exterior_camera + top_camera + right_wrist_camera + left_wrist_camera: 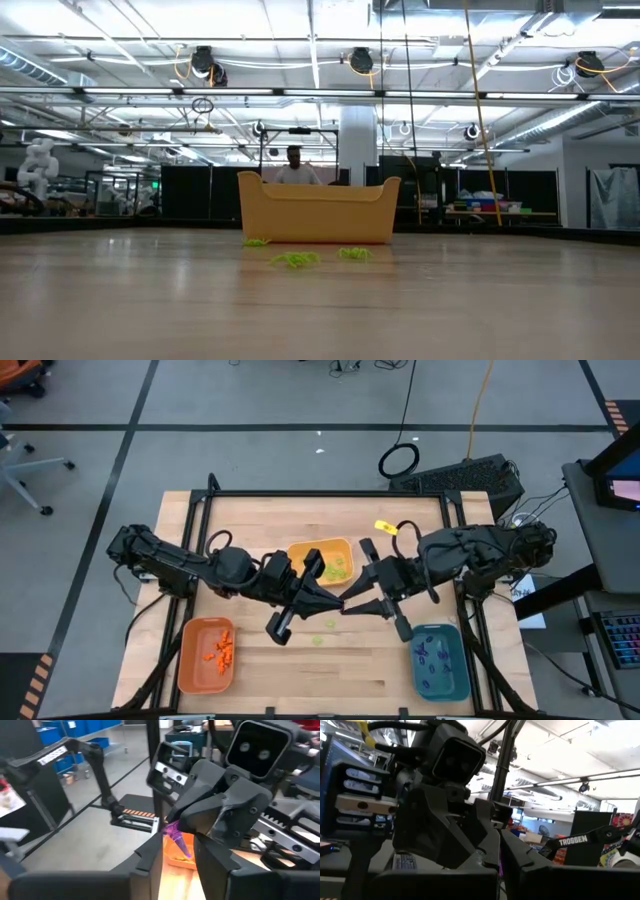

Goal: Sort Halloween decoration
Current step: Put the violet witch hat toy into the blue bin

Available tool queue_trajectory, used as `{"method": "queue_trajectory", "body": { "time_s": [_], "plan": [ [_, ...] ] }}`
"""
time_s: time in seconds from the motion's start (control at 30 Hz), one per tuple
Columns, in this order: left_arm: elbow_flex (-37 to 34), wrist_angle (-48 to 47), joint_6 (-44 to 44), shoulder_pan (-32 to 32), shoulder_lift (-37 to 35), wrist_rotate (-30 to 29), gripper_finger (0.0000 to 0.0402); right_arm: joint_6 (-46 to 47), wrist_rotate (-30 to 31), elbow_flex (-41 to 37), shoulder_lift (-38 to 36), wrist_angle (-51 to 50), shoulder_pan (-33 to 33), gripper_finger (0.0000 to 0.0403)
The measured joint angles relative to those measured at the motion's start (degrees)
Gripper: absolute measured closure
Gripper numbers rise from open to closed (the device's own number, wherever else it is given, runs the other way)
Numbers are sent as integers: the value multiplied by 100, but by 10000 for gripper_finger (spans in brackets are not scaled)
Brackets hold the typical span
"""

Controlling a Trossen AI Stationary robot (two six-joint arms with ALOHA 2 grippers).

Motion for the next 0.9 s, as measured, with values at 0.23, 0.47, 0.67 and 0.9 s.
{"method": "queue_trajectory", "body": {
  "time_s": [0.23,0.47,0.67,0.9],
  "plan": [
    [4,-125,0,0,-4,-23,402,-14,-252,0,37,-30,-55,362],
    [4,-147,2,0,-4,-30,402,-14,-279,0,57,-30,-57,398],
    [4,-148,-705,-11,-4,-368,401,-11,-271,0,55,-41,-62,401],
    [2,-179,-2059,59,4,-344,326,287,-273,0,46,-283,-61,402]
  ]
}}
